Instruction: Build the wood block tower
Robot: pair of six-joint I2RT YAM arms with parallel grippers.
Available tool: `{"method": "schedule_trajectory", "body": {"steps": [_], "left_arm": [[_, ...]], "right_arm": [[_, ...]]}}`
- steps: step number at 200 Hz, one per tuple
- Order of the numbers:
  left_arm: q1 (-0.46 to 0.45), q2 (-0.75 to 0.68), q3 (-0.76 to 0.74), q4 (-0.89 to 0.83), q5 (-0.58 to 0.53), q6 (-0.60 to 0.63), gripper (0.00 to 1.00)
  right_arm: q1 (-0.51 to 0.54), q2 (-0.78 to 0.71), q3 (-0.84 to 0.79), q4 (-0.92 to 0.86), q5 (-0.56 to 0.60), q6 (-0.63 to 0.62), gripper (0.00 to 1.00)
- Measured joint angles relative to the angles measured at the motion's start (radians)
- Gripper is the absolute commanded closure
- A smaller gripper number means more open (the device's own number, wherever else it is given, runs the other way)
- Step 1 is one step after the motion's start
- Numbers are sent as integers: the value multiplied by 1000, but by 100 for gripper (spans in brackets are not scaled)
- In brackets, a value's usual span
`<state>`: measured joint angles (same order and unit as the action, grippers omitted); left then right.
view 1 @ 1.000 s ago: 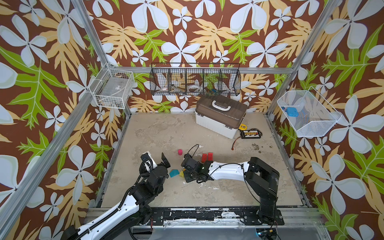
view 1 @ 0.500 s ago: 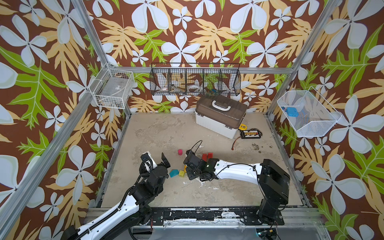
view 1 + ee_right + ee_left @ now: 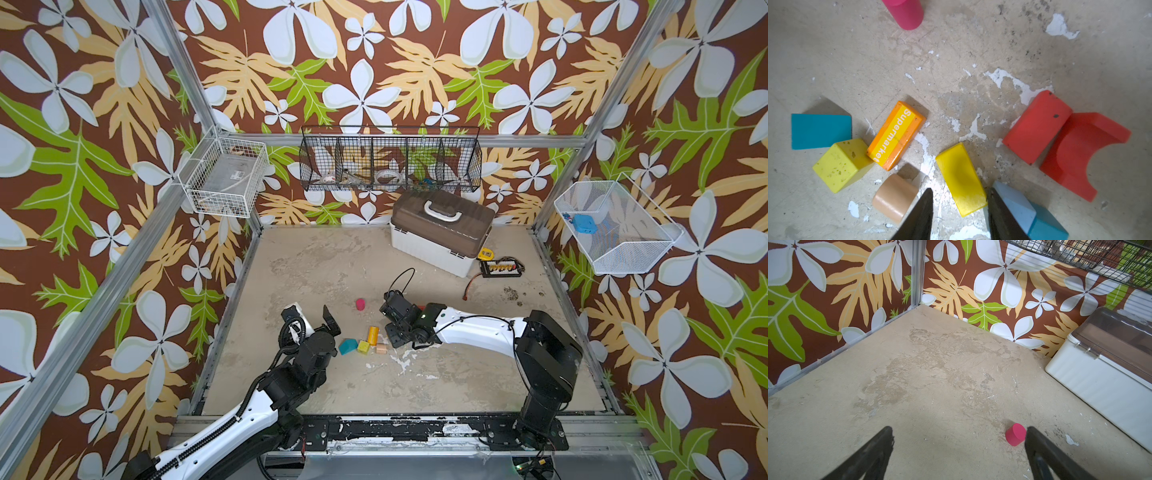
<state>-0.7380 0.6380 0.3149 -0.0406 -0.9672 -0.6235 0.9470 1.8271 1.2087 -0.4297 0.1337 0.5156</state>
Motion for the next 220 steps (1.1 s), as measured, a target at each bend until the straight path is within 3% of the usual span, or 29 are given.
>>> {"method": "schedule_trajectory", "body": {"steps": [63,134,153,189,220], "left_arm": [[0,2,0,13,5,4,0],[0,22,-7,38,67,43,0],[0,23,-3,38,145,48,1],[-4,70,-20,42,440,0,16],[-161,183,-31,33,530,-57,15]], "right_arm": [[-11,106,62,-25,-2,-33,44],[-13,138,74,-26,-29,-48,64],[-13,138,74,-27,-32,-48,67],[-14,131,80,-32,-56,-45,73],[-12,79,80,-36,-55,-32,75]]}}
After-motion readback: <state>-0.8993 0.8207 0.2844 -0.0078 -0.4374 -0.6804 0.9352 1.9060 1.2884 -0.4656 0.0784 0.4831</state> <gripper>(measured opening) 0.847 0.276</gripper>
